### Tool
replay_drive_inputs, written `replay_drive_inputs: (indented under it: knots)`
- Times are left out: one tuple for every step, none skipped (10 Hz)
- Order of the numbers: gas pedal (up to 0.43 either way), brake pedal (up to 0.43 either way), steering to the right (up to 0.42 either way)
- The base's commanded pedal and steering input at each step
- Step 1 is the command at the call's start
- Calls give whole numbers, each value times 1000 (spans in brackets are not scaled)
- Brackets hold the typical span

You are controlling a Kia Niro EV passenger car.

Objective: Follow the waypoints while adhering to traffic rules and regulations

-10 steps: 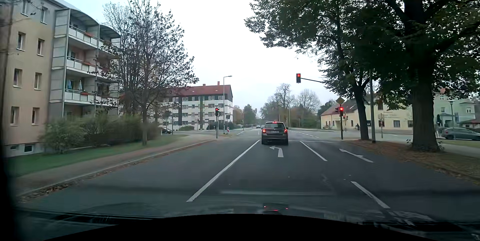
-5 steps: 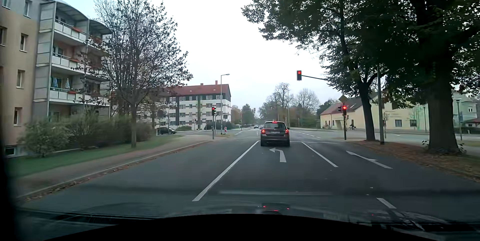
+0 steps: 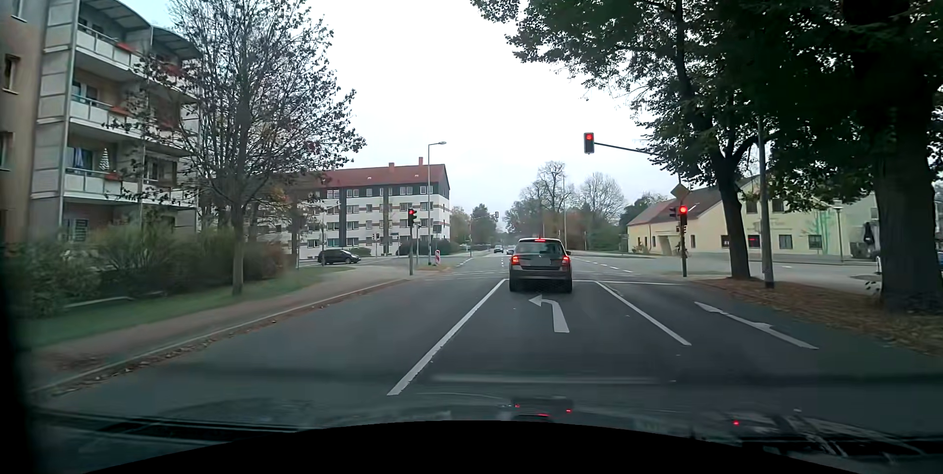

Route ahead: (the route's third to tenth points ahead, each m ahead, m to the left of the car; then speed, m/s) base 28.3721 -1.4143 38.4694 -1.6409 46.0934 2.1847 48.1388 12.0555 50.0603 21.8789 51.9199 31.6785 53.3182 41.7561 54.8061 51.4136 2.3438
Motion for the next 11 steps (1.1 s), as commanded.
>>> replay_drive_inputs:
  knots:
    - [0,0,38]
    - [0,0,44]
    - [0,0,50]
    - [0,0,57]
    - [0,0,66]
    - [0,0,76]
    - [0,0,88]
    - [0,0,99]
    - [0,0,105]
    - [0,0,109]
    - [0,0,111]
